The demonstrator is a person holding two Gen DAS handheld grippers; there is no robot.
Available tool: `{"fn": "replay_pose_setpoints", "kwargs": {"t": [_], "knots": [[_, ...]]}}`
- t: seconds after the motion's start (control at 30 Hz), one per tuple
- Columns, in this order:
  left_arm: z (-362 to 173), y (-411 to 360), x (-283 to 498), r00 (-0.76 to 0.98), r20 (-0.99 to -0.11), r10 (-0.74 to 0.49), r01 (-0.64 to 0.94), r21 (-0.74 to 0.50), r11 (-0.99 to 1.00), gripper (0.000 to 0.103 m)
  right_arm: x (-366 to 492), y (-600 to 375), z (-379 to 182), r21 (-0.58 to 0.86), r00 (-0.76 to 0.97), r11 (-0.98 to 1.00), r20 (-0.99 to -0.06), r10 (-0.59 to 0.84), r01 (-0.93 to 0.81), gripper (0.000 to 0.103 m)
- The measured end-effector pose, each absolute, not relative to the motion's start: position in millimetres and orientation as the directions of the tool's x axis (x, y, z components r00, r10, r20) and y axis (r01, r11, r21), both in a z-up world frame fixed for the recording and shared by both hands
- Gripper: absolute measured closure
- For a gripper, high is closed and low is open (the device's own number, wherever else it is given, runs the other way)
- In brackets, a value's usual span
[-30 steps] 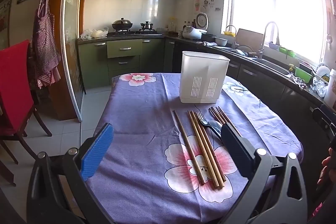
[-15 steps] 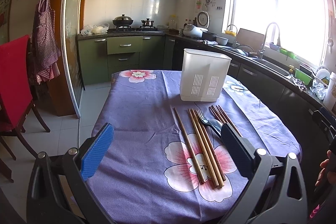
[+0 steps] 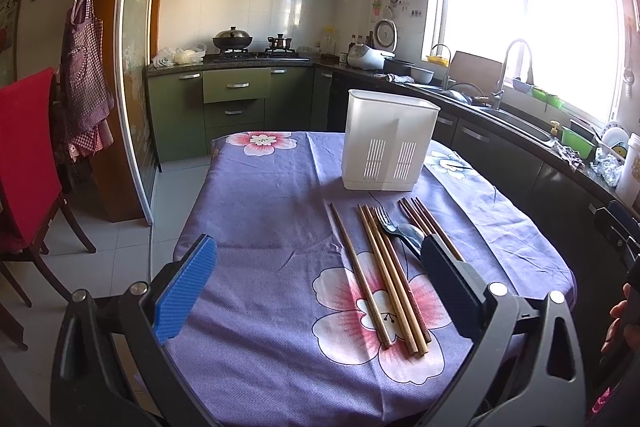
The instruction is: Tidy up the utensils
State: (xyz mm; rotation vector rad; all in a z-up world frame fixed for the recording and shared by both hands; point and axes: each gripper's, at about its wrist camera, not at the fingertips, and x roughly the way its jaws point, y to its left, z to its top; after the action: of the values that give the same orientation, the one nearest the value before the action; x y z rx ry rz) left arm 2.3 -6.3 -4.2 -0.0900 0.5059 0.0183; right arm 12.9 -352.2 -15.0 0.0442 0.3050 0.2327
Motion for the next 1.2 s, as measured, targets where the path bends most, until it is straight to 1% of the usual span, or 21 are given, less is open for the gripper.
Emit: {"fn": "replay_pose_setpoints", "kwargs": {"t": [1.2], "knots": [[-8.3,-11.4,3.7,0.870,-0.492,-0.026,-0.024,-0.095,0.995,0.006,13.5,-346.8,-20.4,0.080,0.925,0.973,-0.299,0.233,-0.219,0.004]]}}
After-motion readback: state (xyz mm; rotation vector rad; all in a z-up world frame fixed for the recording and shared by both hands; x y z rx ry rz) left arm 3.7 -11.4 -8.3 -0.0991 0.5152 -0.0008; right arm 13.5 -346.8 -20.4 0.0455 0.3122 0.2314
